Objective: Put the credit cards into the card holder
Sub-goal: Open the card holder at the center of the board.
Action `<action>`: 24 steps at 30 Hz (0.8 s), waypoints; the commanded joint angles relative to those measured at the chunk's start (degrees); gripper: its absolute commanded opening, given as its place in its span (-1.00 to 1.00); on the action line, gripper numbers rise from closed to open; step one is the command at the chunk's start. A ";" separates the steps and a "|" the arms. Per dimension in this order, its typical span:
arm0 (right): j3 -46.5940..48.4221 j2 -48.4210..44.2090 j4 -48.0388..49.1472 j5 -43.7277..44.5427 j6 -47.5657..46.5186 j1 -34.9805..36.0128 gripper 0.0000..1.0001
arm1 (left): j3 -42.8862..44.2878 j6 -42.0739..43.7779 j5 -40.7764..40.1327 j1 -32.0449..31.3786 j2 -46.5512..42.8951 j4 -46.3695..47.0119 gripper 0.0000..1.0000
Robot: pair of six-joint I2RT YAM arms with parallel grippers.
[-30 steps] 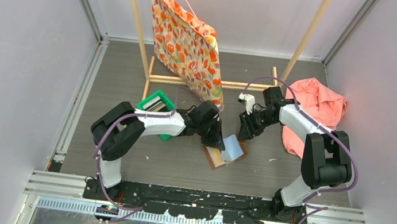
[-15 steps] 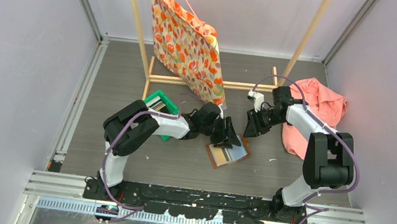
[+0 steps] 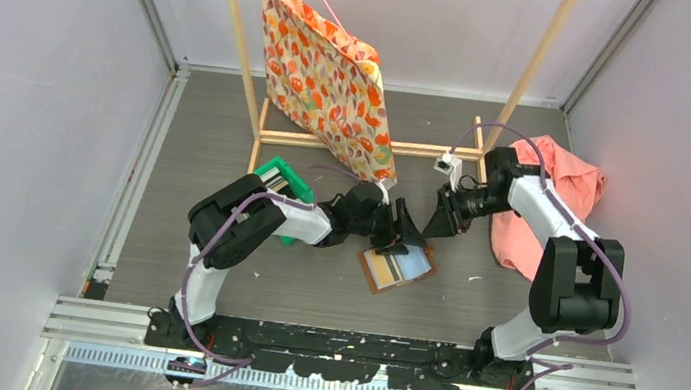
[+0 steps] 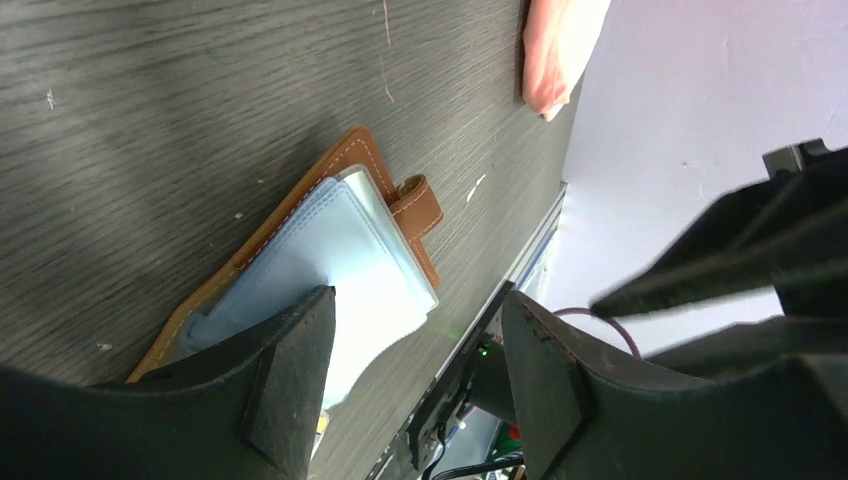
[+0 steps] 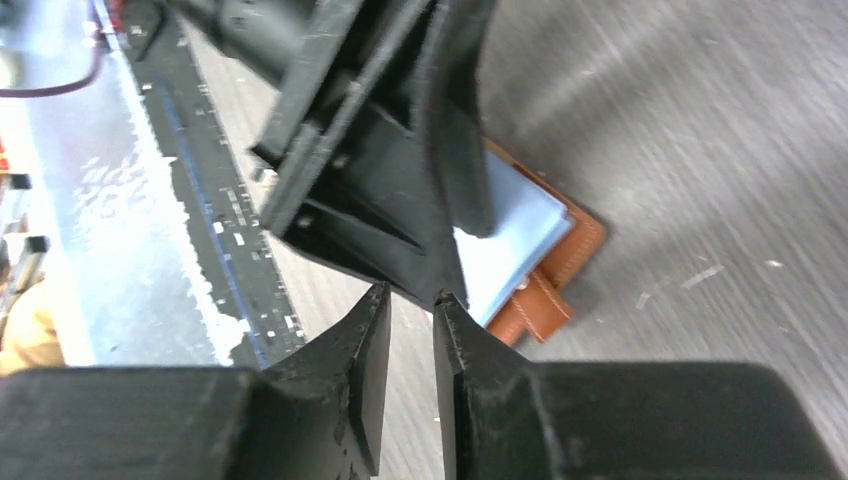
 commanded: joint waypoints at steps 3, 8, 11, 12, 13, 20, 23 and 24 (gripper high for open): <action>4.65 4.75 -14.02 -7.51 -13.25 1.11 -0.61 | -0.48 1.18 -2.03 0.01 -1.43 4.08 0.24; 0.32 1.87 -6.21 -0.33 -12.81 3.08 -0.64 | -1.87 1.56 -2.30 0.26 -3.18 5.98 0.24; -4.66 -2.32 -0.38 3.37 -16.30 5.77 -0.67 | -2.31 2.37 -2.59 0.35 -4.72 5.65 0.24; -6.28 -3.40 1.35 4.12 -17.46 6.79 -0.68 | -2.38 2.58 -2.59 0.36 -5.05 5.50 0.24; -7.64 -4.41 3.33 6.19 -17.70 7.75 -0.69 | -2.67 2.69 -2.56 0.36 -5.43 5.56 0.24; -11.28 -4.33 10.37 13.75 -17.16 9.72 -0.74 | -4.69 2.96 -3.14 0.92 -7.91 6.36 0.24; -11.76 -3.09 12.19 18.10 -16.62 10.62 -0.75 | -5.75 3.55 -3.30 1.34 -9.73 6.04 0.24; -11.81 -2.73 13.01 19.58 -16.19 11.07 -0.75 | -6.33 4.07 -3.50 1.51 -10.61 5.71 0.24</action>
